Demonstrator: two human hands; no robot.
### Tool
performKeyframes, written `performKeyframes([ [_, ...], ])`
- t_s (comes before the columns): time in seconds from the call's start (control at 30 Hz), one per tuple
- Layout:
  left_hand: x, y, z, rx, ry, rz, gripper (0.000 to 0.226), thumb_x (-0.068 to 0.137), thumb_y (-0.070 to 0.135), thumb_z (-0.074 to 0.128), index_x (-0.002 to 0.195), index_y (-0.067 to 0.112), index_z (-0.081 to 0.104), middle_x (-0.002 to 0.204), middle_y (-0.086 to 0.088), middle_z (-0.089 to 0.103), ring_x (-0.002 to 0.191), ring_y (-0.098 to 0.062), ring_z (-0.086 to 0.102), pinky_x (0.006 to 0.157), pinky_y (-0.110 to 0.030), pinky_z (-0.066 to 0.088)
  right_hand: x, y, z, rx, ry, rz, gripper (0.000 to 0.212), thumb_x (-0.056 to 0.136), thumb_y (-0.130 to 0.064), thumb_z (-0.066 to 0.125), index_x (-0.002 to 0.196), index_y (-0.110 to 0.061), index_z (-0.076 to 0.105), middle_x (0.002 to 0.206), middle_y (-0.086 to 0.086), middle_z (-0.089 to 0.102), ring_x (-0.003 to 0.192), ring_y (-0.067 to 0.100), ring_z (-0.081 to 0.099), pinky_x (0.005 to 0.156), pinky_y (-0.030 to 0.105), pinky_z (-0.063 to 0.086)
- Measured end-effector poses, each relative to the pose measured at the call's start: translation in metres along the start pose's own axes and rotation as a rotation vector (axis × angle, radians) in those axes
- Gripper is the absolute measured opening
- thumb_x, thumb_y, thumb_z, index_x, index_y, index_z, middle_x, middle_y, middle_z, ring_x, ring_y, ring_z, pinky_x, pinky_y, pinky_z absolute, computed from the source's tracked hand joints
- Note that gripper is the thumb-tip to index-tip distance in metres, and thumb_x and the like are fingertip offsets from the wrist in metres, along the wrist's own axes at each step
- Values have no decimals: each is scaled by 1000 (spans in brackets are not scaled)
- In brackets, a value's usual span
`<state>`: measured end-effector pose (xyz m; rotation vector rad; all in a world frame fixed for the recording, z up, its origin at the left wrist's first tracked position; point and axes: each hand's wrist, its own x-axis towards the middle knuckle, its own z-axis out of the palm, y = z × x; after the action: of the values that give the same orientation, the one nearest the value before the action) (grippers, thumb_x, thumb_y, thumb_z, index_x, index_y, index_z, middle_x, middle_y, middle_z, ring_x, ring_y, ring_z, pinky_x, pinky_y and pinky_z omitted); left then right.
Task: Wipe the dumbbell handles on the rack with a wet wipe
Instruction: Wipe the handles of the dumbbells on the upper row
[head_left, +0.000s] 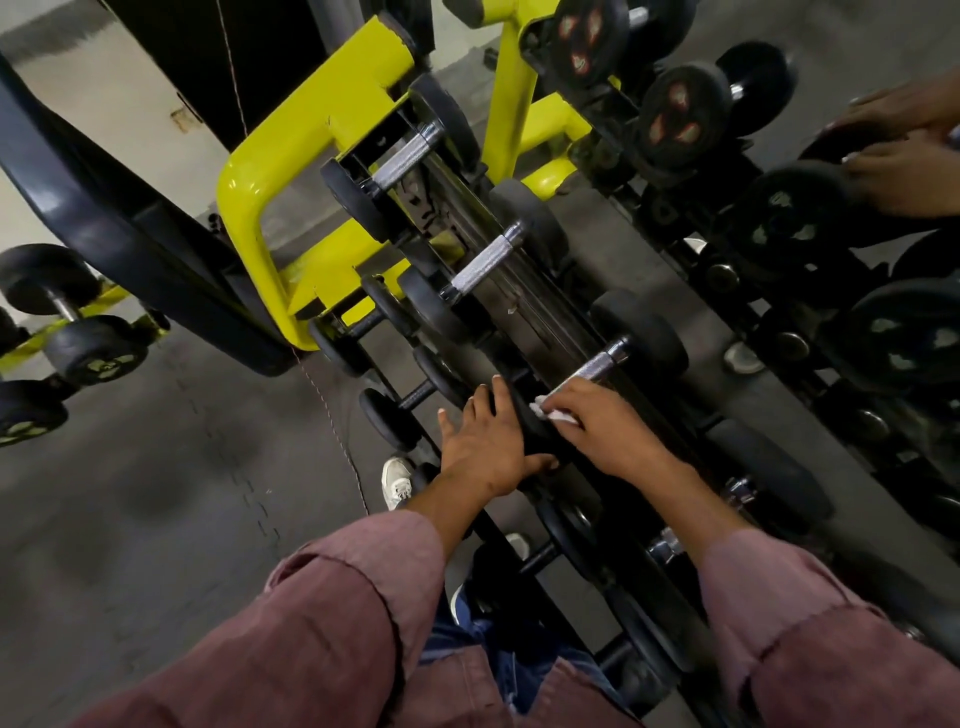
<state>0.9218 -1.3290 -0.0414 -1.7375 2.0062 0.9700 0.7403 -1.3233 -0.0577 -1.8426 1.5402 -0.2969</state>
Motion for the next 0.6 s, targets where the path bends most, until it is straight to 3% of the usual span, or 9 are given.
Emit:
performKeyframes([
  [0.13, -1, 3, -2, 29, -10, -8, 133, 77, 81, 62, 159, 12, -16, 169, -15, 3, 156, -30, 11, 122, -62, 6, -15, 3, 13, 227, 91, 278, 15, 87, -12, 70, 100, -17, 75, 97, -3, 72, 88, 11, 67, 85, 30, 54],
  [0.23, -1, 4, -3, 39, -13, -14, 133, 77, 81, 62, 159, 12, -17, 169, -15, 3, 156, -30, 11, 122, -62, 6, -15, 1, 21, 220, 156, 470, 5, 88, -19, 71, 88, -16, 75, 79, 0, 72, 74, 14, 65, 69, 26, 48],
  [0.3, -1, 4, -3, 40, -17, -17, 134, 77, 81, 62, 159, 12, -17, 169, -15, 2, 156, -30, 10, 122, -62, 6, -12, 4, 31, 234, 165, 573, 10, 87, -20, 69, 84, -11, 72, 73, 1, 69, 71, 16, 63, 63, 26, 44],
  [0.37, -1, 4, -3, 32, -20, -19, 134, 76, 81, 62, 159, 13, -18, 170, -14, 1, 157, -29, 9, 122, -63, 5, -4, 16, 43, 410, 136, 688, 13, 88, -20, 66, 92, -9, 72, 82, 3, 73, 81, 20, 68, 72, 30, 51],
  [0.47, -1, 4, -3, 23, -21, -22, 134, 76, 81, 63, 159, 14, -18, 170, -14, 0, 157, -29, 7, 122, -63, 4, 11, 53, 67, 803, 144, 831, 39, 82, -22, 63, 119, -10, 65, 113, 14, 71, 102, 27, 69, 94, 45, 56],
  [0.5, -2, 3, -3, 22, -21, -23, 134, 76, 81, 63, 159, 14, -19, 170, -14, -1, 157, -29, 7, 121, -63, 4, 13, 47, 63, 912, 152, 843, 39, 81, -21, 63, 118, -8, 63, 113, 17, 70, 100, 28, 69, 93, 47, 56],
  [0.57, -2, 3, -3, 21, -24, -25, 134, 76, 81, 63, 159, 14, -19, 170, -13, -1, 157, -29, 7, 121, -63, 4, 11, 24, 46, 1076, 206, 842, 11, 89, -6, 58, 100, -7, 61, 96, 16, 70, 85, 24, 68, 83, 42, 58],
  [0.6, -2, 4, -3, 23, -24, -25, 134, 76, 81, 62, 159, 14, -19, 170, -13, 0, 157, -29, 7, 122, -63, 4, 10, 17, 40, 1154, 239, 865, 13, 93, 2, 54, 92, -11, 56, 87, 13, 67, 78, 22, 66, 75, 37, 56],
])
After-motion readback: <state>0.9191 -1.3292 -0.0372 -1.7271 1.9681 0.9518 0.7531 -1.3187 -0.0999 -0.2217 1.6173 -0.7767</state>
